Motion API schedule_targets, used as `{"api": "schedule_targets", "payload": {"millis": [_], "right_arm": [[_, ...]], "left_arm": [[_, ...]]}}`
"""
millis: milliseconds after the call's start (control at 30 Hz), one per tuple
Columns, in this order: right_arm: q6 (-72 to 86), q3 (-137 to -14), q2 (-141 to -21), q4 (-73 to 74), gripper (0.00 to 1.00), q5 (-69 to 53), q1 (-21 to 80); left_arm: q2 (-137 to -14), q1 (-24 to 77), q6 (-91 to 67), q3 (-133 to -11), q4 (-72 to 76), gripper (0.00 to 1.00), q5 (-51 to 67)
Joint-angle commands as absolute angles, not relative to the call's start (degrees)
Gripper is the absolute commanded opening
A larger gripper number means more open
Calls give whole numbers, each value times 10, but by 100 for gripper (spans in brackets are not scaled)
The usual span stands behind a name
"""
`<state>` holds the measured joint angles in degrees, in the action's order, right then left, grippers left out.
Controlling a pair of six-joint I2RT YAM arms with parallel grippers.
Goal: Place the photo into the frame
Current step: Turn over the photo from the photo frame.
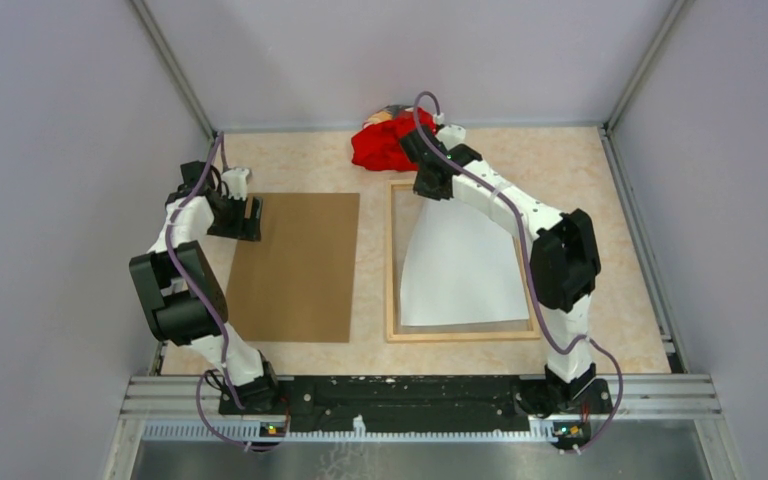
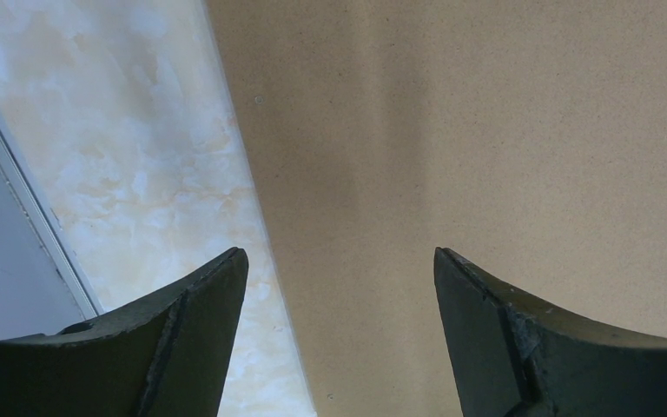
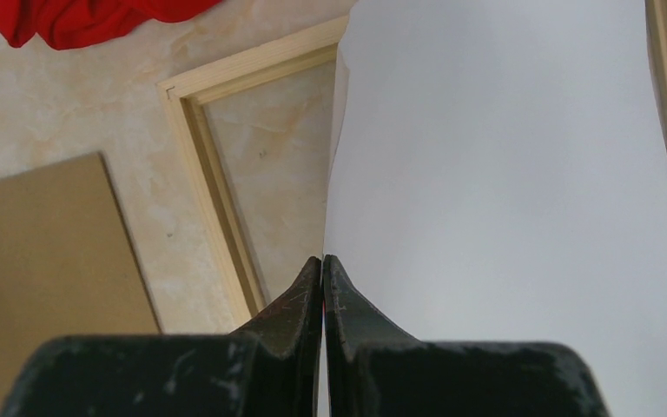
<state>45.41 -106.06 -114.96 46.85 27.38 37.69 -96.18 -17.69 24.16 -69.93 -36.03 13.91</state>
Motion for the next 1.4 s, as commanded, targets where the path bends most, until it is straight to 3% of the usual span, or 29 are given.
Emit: {"api": "schedule_targets", "payload": {"millis": [0,300,667,700,900,1000,1233,1367], "right_arm": [[507,-1049,-1121,480,0,305,374],[592,-1036,-1109,509,0,334,378],[559,-1018,-1114,480,0,305,379],[554,-1017,-1117,479,4,299,378],[534,-1006,-1119,454,56,275,378],[530,-1002,-1116,442,72,265,378],[521,-1005,-1111,427,94,249,378],[513,-992,-1101,404,99,225,374]], "left_arm": [[-958,-176,246,-700,-353,85,145],[-957,-176,247,-698,-353,84,147],[-959,-175,247,-697,-351,84,148],[-959,-175,247,-697,-352,84,147],[-961,-176,249,-697,-355,85,145],[-959,-175,250,-697,-354,85,145],[-958,-175,253,-708,-366,88,150],[-957,-176,253,-708,-367,90,145]]}}
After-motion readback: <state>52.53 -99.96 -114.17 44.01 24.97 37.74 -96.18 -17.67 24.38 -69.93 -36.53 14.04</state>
